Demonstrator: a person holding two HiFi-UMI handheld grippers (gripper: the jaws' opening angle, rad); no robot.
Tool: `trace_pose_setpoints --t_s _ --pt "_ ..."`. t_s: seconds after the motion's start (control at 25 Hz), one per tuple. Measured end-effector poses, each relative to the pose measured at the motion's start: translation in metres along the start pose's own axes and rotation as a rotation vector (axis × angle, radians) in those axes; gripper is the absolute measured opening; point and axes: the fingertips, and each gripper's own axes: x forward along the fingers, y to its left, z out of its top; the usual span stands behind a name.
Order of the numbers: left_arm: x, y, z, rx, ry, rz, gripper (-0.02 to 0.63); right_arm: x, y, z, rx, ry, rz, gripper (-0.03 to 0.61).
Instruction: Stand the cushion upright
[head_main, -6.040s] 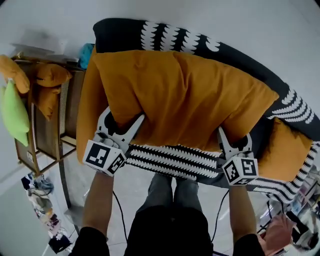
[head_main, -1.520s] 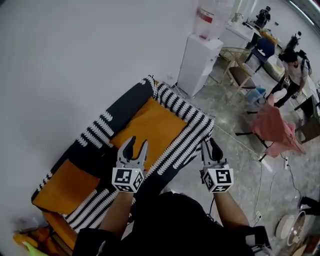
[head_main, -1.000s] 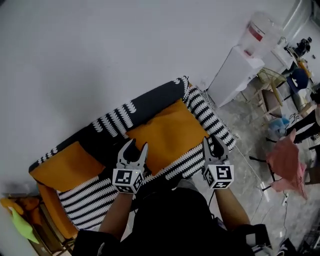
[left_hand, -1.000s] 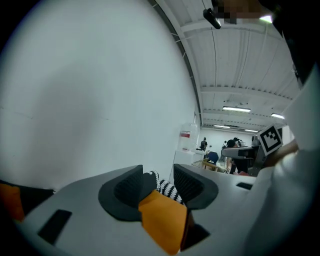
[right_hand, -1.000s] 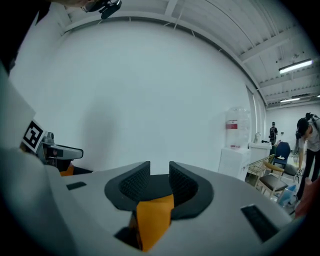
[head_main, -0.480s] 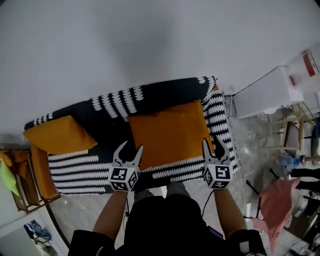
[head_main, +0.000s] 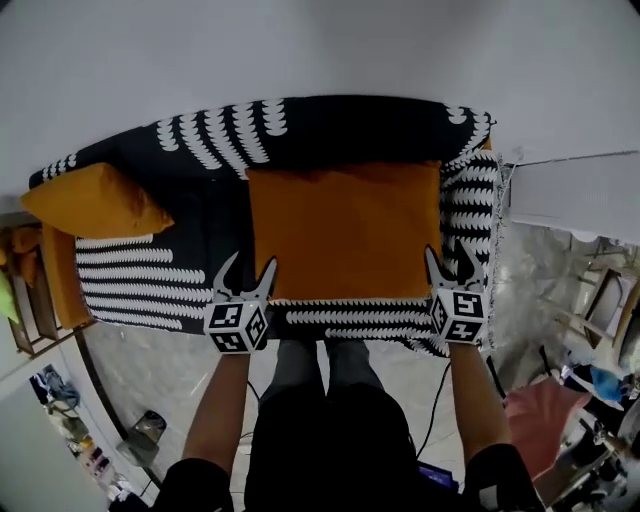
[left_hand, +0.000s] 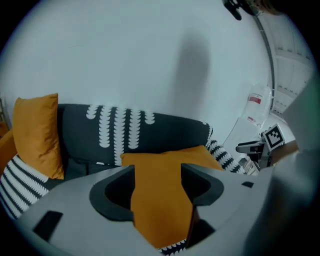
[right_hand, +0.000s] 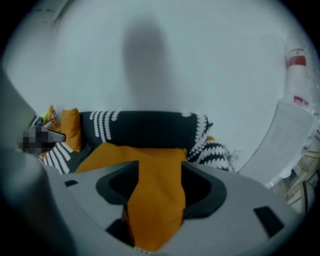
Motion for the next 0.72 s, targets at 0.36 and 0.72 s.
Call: trace_pose_setpoints --t_s 0.36,0.72 --pt "0.057 0.036 -0.070 -0.072 0.118 0.053 0.348 0.075 -0.020 -0.068 0.051 0.193 0.038 0.373" --pt "0.112 0.070 -0.095 -0.089 0.187 0.007 0.426 0.130 -0.028 -0.104 0.130 0.305 0.076 0.435"
